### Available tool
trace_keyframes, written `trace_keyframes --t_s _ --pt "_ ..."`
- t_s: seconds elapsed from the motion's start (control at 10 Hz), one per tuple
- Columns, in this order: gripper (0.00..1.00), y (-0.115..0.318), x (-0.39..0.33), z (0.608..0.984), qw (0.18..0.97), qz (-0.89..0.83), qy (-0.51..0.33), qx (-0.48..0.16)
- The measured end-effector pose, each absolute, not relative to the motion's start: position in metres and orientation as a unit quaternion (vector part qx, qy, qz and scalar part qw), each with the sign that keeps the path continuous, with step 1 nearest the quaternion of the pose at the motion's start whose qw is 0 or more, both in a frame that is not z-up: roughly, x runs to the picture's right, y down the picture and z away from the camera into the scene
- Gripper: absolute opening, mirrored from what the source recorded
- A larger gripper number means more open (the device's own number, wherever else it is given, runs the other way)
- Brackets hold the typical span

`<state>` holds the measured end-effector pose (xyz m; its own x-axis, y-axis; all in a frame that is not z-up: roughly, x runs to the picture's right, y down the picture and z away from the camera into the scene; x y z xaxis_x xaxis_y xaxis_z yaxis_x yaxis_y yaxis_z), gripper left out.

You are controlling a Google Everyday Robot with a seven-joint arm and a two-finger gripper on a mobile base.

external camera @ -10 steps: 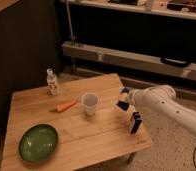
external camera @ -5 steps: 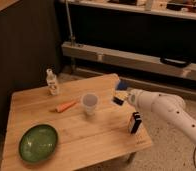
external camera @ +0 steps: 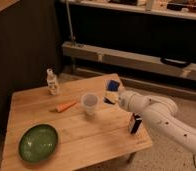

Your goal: Place the white sponge in the ceramic cup

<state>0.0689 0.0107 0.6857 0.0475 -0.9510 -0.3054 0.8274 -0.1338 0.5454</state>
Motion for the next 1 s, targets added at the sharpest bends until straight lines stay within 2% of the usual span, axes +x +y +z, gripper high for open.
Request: trace_keyframes --t_s 1.0 --pt "0.0 -0.005 -0.037 0.693 0.616 -0.707 -0.096 0.333"
